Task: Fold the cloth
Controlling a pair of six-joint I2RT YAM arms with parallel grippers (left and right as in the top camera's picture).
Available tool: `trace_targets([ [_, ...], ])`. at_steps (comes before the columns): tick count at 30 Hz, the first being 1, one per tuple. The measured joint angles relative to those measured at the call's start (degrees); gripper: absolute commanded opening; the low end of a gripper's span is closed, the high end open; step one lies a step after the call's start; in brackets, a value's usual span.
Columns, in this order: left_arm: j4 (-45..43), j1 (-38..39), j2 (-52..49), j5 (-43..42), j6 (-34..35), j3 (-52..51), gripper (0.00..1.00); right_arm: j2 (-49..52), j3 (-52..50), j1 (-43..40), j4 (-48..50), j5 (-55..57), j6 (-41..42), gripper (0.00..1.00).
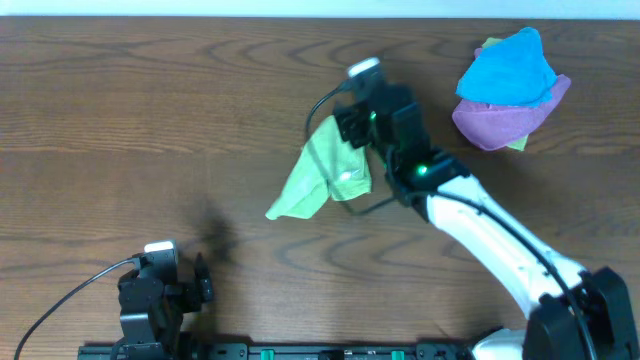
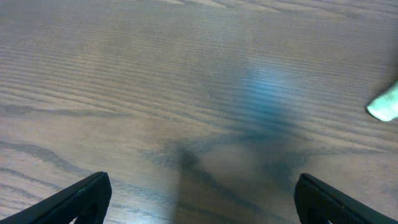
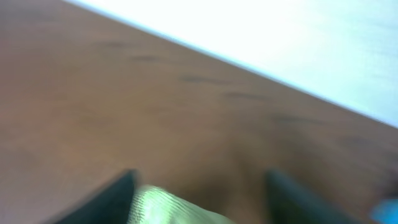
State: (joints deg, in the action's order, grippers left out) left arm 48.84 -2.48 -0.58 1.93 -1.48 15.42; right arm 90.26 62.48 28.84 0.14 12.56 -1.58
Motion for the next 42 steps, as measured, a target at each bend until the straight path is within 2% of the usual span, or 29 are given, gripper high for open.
trace_targets([
  [7,0.0,0.0,0.0,0.0,0.0,0.0,0.95,-0.5,2.1,-2.1,-7.3,7.6,-1.4,0.99],
  [12,0.0,0.0,0.0,0.0,0.0,0.0,0.95,-0.8,2.6,-1.9,-20.4,5.1,-0.1,0.99],
  [15,0.0,0.0,0.0,0.0,0.0,0.0,0.95,-0.7,2.6,-2.3,-26.1,0.9,3.6,0.99],
  [22,0.0,0.0,0.0,0.0,0.0,0.0,0.96,1.7,2.6,-6.4,-28.6,-9.8,12.8,0.99],
  [28,0.0,0.0,0.0,0.0,0.0,0.0,0.95,4.9,2.5,-10.8,-30.1,-19.3,18.8,0.91],
  [32,0.0,0.0,0.0,0.0,0.0,0.0,0.95,7.5,2.5,-12.7,-30.6,-25.9,21.3,0.83],
  [42,-0.1,0.0,0.0,0.0,0.0,0.0,0.95,13.9,2.5,-13.4,-32.3,-35.5,24.8,0.77],
])
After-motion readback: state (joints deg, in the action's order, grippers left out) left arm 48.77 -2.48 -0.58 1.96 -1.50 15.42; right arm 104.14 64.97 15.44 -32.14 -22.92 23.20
